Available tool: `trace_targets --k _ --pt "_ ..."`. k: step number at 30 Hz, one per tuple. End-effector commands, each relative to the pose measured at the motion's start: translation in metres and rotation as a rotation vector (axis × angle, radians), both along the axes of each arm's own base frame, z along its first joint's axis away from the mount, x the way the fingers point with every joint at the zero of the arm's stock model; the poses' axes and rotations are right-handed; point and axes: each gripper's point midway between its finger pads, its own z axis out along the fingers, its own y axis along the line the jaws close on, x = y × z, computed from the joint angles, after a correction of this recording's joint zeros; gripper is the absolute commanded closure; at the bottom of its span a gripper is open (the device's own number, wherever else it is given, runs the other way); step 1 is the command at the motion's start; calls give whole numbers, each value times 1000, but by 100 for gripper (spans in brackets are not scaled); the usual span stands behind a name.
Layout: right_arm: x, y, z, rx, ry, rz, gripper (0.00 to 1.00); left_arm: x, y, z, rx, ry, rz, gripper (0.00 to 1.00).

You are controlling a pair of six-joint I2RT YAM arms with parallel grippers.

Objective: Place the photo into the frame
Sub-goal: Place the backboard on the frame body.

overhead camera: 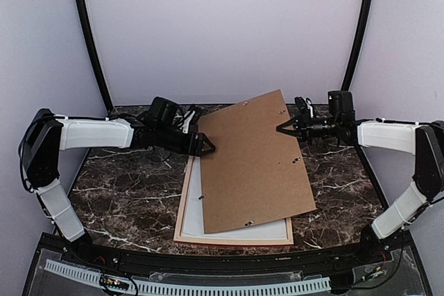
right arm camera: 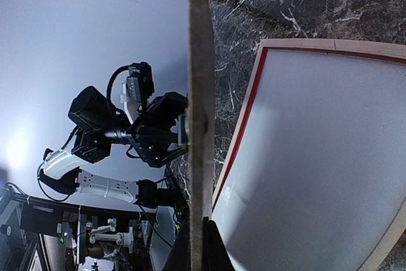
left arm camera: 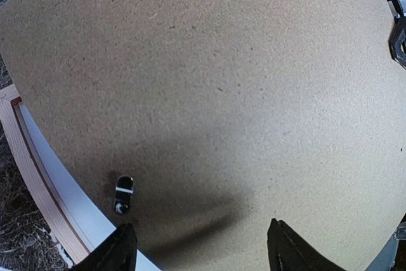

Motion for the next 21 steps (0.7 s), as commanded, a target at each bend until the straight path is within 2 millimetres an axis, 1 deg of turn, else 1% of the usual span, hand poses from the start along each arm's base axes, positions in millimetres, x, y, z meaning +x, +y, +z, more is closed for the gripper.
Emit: trace_targets --k 1,10,13,16,17,18,19,21 --pt "4 8 34 51 -110 42 100 -10 1 18 -34 -19 -11 27" --pt "7 7 28 38 -108 39 100 -11 9 30 -18 -53 6 27" --pt "8 5 28 38 -108 34 100 -15 13 37 -15 -63 9 26" --pt "8 3 31 43 -114 31 100 -23 19 35 -4 -54 5 24" --pt "9 3 32 44 -115 29 100 -27 20 37 -11 -53 -3 24" --pt "9 3 34 47 -120 28 100 -31 21 33 -9 -39 -9 24" --pt "9 2 36 49 -122 26 100 -36 21 36 -20 -38 -19 24" --pt "10 1 39 55 -126 20 100 -45 23 34 -33 -20 -29 23"
